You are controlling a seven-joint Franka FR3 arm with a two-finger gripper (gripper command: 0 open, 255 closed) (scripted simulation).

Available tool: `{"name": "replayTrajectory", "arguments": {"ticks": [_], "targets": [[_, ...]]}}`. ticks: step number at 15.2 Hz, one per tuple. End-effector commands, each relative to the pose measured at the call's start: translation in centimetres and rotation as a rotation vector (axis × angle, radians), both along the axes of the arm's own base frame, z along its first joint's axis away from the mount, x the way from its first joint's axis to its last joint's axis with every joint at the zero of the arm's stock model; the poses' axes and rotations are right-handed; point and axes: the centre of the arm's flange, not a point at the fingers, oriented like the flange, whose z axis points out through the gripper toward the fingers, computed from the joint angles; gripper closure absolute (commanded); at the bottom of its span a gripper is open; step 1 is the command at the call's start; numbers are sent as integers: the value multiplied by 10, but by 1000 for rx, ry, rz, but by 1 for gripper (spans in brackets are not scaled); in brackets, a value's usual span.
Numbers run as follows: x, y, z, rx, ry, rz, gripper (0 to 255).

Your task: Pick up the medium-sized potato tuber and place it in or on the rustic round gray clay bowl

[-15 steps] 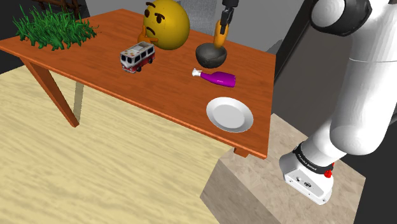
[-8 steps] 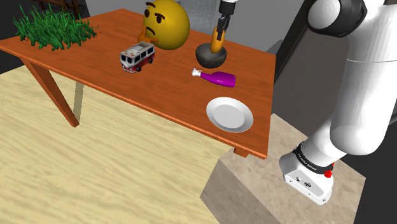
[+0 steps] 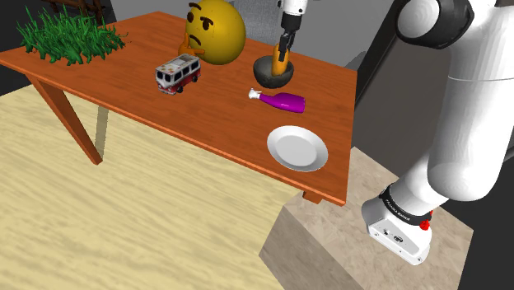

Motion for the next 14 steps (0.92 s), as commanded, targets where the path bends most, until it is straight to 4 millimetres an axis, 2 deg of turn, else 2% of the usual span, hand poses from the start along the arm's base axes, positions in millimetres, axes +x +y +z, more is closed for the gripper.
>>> {"name": "replayTrajectory", "arguments": {"ticks": [1,6,7,12,14], "targets": [[-1,0,-2,0,-1,0,255],[-1,0,-2,0,-1,0,255],[-1,0,-2,0,-1,0,0],[-1,0,-2,0,-1,0,0],[1,-1,25,0,-1,0,0]]}}
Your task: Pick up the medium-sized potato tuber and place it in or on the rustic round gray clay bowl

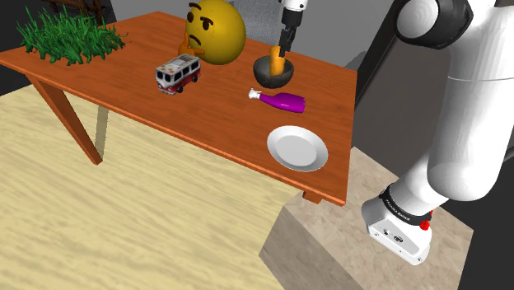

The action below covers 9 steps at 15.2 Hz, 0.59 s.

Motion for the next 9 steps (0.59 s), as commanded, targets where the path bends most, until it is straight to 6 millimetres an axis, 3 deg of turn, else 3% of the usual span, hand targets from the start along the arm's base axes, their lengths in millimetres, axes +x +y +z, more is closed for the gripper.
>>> {"name": "replayTrajectory", "arguments": {"ticks": [1,2,9], "targets": [[0,0,24,0,1,0,0],[1,0,34,0,1,0,0],[1,0,34,0,1,0,0]]}}
